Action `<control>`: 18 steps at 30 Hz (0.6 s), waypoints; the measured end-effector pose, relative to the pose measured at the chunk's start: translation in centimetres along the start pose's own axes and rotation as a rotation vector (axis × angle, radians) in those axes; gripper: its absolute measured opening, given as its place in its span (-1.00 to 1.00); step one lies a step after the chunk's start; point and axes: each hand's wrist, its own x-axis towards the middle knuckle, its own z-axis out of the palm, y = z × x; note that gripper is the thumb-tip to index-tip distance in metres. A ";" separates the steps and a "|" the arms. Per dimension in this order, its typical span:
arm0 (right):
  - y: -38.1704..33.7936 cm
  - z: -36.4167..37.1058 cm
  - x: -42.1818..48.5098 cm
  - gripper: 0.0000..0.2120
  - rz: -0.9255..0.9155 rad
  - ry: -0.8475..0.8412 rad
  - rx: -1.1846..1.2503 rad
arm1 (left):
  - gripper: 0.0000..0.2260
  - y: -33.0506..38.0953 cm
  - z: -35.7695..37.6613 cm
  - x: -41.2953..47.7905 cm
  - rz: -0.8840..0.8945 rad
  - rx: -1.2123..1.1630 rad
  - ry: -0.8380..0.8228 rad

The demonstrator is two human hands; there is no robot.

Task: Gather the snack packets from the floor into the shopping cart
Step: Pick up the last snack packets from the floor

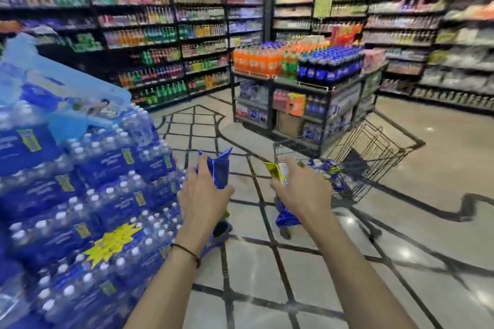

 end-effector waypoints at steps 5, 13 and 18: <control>5.7 2.2 5.1 -0.48 0.115 -0.010 -0.035 | -0.33 3.6 7.6 4.3 0.099 -0.036 -0.092; 9.9 7.6 15.5 -0.46 0.228 -0.074 -0.142 | -0.35 6.7 18.7 14.4 0.172 -0.127 -0.242; 11.2 9.2 22.8 -0.49 0.298 -0.072 -0.178 | -0.32 10.0 23.8 21.4 0.266 -0.135 -0.299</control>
